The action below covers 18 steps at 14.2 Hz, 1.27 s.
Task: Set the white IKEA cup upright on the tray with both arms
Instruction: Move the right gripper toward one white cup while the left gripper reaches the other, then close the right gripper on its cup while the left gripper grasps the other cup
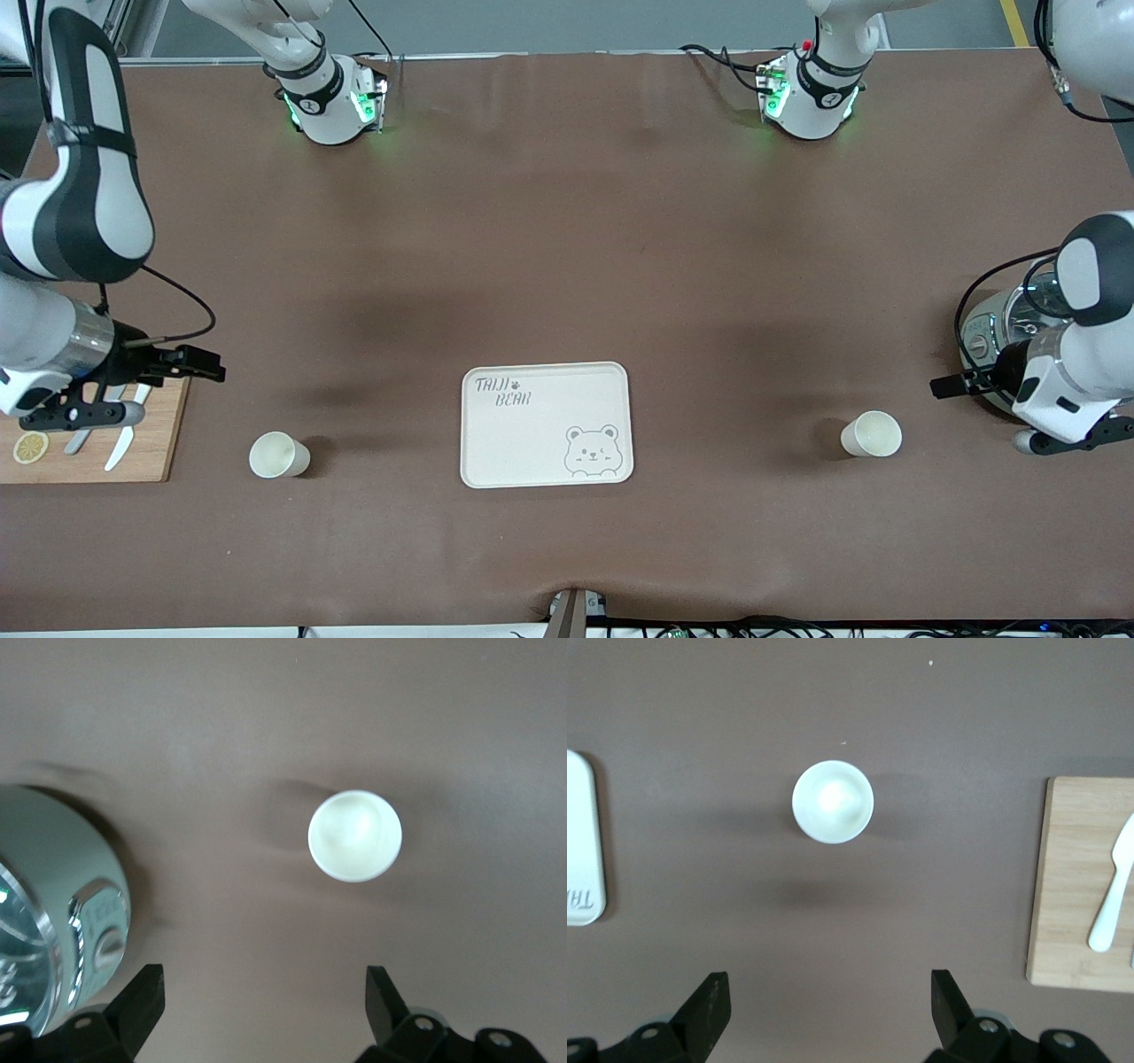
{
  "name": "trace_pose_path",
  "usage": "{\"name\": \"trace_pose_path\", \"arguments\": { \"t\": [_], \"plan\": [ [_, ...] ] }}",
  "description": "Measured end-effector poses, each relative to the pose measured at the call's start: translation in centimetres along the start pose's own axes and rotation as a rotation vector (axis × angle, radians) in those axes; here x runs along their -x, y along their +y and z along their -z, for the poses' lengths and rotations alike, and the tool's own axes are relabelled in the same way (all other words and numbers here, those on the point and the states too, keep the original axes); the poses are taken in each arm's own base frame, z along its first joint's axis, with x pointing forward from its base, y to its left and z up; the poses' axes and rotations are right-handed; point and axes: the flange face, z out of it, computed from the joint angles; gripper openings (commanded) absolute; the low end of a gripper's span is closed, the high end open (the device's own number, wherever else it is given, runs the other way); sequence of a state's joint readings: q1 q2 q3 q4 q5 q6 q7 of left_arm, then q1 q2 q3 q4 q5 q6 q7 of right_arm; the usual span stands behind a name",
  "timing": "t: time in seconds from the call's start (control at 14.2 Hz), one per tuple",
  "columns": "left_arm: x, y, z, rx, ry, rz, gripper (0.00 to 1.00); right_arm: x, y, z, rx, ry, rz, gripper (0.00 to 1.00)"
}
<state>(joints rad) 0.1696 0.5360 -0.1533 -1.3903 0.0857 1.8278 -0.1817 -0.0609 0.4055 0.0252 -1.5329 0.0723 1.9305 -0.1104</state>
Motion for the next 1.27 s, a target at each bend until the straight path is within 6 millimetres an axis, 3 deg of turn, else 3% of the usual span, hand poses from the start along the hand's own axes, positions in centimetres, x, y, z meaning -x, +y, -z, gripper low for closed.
{"name": "trace_pose_path", "arguments": {
  "t": [0.42,0.64,1.27],
  "plan": [
    [-2.1,0.8,-7.2,0.018,-0.009,-0.008,1.00,-2.9,1.2,-6.7,0.011,0.086,-0.012,1.00],
    [-2.8,1.0,-9.5,0.025,-0.001,-0.009,1.00,-3.4,1.5,-9.9,0.011,0.080,-0.015,1.00],
    [-3.7,1.3,-14.8,-0.008,0.005,-0.038,1.00,-5.0,2.1,-13.9,0.028,0.143,-0.013,1.00]
  ]
}}
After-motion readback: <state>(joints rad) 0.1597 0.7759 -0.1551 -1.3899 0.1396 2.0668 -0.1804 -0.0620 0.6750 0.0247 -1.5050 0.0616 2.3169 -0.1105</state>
